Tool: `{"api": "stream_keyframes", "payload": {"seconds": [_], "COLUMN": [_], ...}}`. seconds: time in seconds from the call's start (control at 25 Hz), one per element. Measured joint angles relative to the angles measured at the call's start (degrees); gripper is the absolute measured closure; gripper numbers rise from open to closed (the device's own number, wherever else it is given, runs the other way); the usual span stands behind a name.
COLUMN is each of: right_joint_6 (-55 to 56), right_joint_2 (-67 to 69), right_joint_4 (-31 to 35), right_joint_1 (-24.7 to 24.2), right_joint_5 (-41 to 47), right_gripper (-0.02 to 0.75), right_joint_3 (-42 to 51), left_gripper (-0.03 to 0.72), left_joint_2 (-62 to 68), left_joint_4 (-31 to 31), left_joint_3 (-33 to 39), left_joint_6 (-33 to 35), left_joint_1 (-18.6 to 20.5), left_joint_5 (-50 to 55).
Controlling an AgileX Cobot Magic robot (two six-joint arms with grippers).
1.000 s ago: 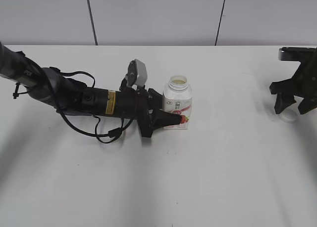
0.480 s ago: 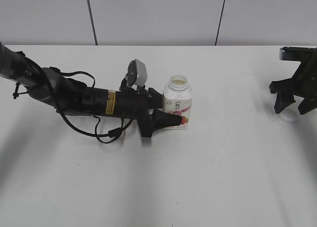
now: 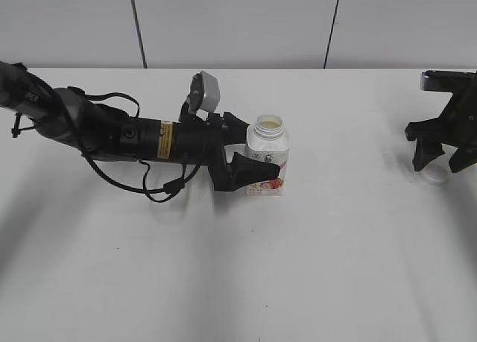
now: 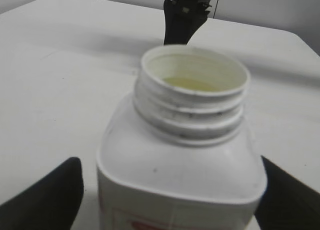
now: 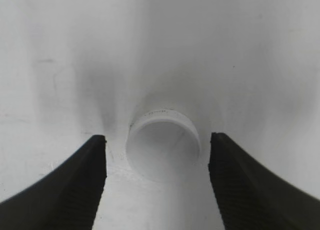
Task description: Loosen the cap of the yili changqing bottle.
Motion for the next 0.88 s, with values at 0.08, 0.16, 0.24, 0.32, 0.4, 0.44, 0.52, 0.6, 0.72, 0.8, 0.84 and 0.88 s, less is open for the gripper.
{"api": "stream_keyframes", "payload": {"seconds": [0.08,0.16,0.24,0.32,0.4,0.44,0.52,0.6,0.72,0.8,0.84,0.88], "right_joint_6": [0.0,0.0,0.2,0.2,0.2,0.2,0.2,0.2,0.2,0.2,0.2,0.2], "right_joint_2": [0.0,0.0,0.0,0.0,0.0,0.0,0.0,0.0,0.0,0.0,0.0,0.0], "right_joint_4": [0.0,0.0,0.0,0.0,0.0,0.0,0.0,0.0,0.0,0.0,0.0,0.0], "right_joint_1": [0.0,0.0,0.0,0.0,0.0,0.0,0.0,0.0,0.0,0.0,0.0,0.0], "right_joint_5": [0.0,0.0,0.0,0.5,3.0,4.9,8.5,11.9,15.6,18.3,19.9,21.5], "right_gripper": [0.226,0.226,0.226,0.226,0.226,0.226,0.226,0.226,0.226,0.226,0.226,0.226], "right_joint_3": [0.0,0.0,0.0,-0.1,-1.1,-2.0,-4.1,-6.6,-9.9,-11.7,-12.6,-13.5], "left_gripper": [0.081,0.084,0.088,0.092,0.095,0.095,0.097,0.097,0.097,0.098,0.097,0.097], "left_joint_2": [-0.7,-1.6,-3.1,-4.6,-6.2,-7.0,-9.0,-10.9,-13.7,-15.5,-16.5,-17.4], "left_joint_4": [0.2,0.5,0.5,0.5,0.6,0.6,0.6,0.6,0.6,0.6,0.7,0.9], "left_joint_3": [0.0,0.0,0.0,0.0,0.0,0.0,0.0,0.0,0.0,0.0,0.0,0.0], "left_joint_6": [-0.4,-1.0,-1.7,-2.4,-3.7,-4.3,-5.7,-7.3,-10.0,-11.7,-12.5,-13.1], "left_joint_1": [0.0,0.0,0.0,0.0,0.0,0.0,0.0,0.0,0.0,0.0,0.0,0.0], "left_joint_5": [0.0,0.0,0.0,-0.1,-0.3,-0.3,-0.3,-0.1,2.5,4.7,6.4,8.1]}}
